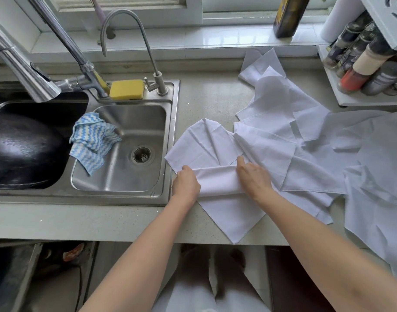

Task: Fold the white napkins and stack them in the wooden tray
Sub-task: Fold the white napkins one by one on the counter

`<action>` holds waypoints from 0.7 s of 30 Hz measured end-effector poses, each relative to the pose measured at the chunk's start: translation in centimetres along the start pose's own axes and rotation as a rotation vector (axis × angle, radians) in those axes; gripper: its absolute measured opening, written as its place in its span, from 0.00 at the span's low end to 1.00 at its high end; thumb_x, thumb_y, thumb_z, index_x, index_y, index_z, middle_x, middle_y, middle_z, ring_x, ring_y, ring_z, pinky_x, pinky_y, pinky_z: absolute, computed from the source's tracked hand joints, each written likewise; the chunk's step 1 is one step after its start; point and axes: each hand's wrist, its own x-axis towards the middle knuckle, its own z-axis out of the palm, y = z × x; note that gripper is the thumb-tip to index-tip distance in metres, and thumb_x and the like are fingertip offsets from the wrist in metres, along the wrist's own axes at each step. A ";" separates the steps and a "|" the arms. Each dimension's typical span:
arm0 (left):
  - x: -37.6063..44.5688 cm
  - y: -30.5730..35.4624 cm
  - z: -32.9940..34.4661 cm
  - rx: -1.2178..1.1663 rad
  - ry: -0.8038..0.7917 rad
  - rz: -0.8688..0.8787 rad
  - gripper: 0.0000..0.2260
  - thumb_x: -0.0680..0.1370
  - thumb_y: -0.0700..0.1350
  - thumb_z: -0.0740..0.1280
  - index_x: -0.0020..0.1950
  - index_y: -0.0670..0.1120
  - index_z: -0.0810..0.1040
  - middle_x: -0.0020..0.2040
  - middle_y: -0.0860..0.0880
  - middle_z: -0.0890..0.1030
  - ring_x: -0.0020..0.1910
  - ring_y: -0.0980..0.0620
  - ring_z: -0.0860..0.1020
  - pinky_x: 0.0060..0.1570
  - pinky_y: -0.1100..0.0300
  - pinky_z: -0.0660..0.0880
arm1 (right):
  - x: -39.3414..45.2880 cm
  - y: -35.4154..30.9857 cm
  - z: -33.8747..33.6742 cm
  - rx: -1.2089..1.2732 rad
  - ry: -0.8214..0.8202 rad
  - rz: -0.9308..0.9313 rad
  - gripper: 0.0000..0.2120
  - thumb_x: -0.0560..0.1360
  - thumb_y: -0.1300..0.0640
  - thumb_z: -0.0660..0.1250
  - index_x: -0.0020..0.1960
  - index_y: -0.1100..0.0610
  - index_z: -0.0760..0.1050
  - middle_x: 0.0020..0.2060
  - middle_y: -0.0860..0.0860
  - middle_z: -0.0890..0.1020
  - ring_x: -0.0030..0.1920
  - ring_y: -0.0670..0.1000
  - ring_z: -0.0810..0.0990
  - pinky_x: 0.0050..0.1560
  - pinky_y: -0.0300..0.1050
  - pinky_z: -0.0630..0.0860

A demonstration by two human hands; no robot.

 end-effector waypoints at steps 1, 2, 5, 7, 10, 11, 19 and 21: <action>0.0 0.0 0.0 0.004 0.000 -0.003 0.09 0.79 0.34 0.57 0.59 0.35 0.68 0.57 0.35 0.77 0.55 0.36 0.76 0.42 0.54 0.66 | -0.3 -0.2 -0.2 0.031 0.038 0.044 0.17 0.76 0.69 0.53 0.64 0.62 0.65 0.49 0.57 0.80 0.49 0.59 0.81 0.37 0.48 0.66; 0.0 0.0 0.0 0.006 -0.001 -0.005 0.09 0.79 0.34 0.57 0.59 0.35 0.68 0.57 0.35 0.77 0.55 0.36 0.76 0.42 0.54 0.66 | -0.7 -0.4 -0.5 0.052 0.110 0.078 0.15 0.76 0.68 0.56 0.62 0.61 0.67 0.49 0.57 0.80 0.48 0.59 0.80 0.37 0.49 0.68; 0.1 0.0 -0.1 0.008 -0.002 -0.004 0.10 0.79 0.34 0.57 0.59 0.34 0.68 0.57 0.35 0.76 0.56 0.36 0.76 0.44 0.53 0.67 | -2.4 -1.1 0.4 0.055 0.375 -0.038 0.17 0.72 0.65 0.68 0.61 0.63 0.74 0.58 0.60 0.77 0.58 0.61 0.77 0.53 0.54 0.74; 0.0 0.0 -0.2 0.006 -0.009 -0.011 0.10 0.79 0.34 0.57 0.59 0.34 0.69 0.57 0.34 0.76 0.56 0.36 0.76 0.46 0.52 0.70 | -3.6 -1.6 1.6 0.127 0.358 -0.214 0.23 0.77 0.63 0.63 0.71 0.63 0.68 0.71 0.60 0.68 0.72 0.60 0.66 0.72 0.54 0.60; -0.1 0.0 -0.4 -0.008 -0.015 -0.016 0.10 0.79 0.35 0.57 0.59 0.34 0.69 0.57 0.35 0.76 0.55 0.36 0.76 0.45 0.52 0.70 | -3.7 -1.5 3.0 0.126 0.048 -0.216 0.27 0.83 0.52 0.49 0.78 0.56 0.42 0.78 0.53 0.44 0.77 0.53 0.42 0.75 0.48 0.34; -0.1 0.0 -0.5 -0.025 -0.016 -0.016 0.10 0.79 0.34 0.57 0.59 0.34 0.69 0.57 0.35 0.76 0.55 0.36 0.76 0.44 0.52 0.69 | -3.5 -1.4 3.5 0.127 -0.009 -0.190 0.28 0.83 0.50 0.46 0.77 0.54 0.35 0.77 0.51 0.38 0.77 0.51 0.37 0.74 0.46 0.31; -2.2 -0.5 2.4 0.249 0.385 0.563 0.24 0.77 0.38 0.56 0.75 0.41 0.64 0.73 0.42 0.66 0.73 0.40 0.64 0.70 0.44 0.62 | -3.1 -1.2 4.4 0.163 -0.031 -0.186 0.27 0.83 0.47 0.44 0.72 0.48 0.29 0.71 0.47 0.29 0.74 0.49 0.30 0.68 0.43 0.22; -1.7 -0.7 3.7 0.393 0.177 0.625 0.25 0.81 0.44 0.46 0.79 0.44 0.50 0.79 0.45 0.51 0.78 0.43 0.48 0.75 0.46 0.44 | -3.0 -1.2 4.4 0.165 -0.048 -0.189 0.27 0.83 0.47 0.45 0.72 0.48 0.29 0.71 0.47 0.29 0.74 0.49 0.31 0.70 0.45 0.26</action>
